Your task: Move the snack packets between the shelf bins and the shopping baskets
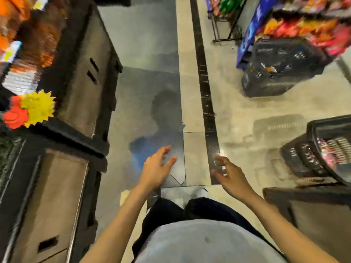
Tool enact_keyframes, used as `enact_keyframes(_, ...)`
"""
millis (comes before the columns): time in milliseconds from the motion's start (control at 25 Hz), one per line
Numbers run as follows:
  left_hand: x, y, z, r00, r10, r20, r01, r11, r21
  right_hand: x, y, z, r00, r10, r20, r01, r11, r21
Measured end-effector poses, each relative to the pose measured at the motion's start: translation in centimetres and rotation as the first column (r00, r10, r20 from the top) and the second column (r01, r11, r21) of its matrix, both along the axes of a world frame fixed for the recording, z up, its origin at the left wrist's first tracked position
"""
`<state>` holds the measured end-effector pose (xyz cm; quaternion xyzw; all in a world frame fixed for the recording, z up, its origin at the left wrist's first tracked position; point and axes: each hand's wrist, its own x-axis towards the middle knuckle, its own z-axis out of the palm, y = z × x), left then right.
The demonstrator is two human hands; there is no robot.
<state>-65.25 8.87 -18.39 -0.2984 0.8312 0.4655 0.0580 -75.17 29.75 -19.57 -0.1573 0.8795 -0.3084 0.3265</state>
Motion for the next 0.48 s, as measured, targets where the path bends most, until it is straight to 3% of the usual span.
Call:
enact_keyframes(200,-8.5,7.2,-0.5,0.978,-0.205,-0.046,0.208,0.975,0.082,-2.8,9.0,-0.5,0.96,-0.278,0.0,0.278,0.96,0.004)
enact_keyframes(480,-19.4,14.0,-0.8,0.874,-0.486,-0.007,0.482,0.864,0.146,-10.1,16.5,-0.7,0.788,-0.615,0.0,0.615,0.788,-0.028)
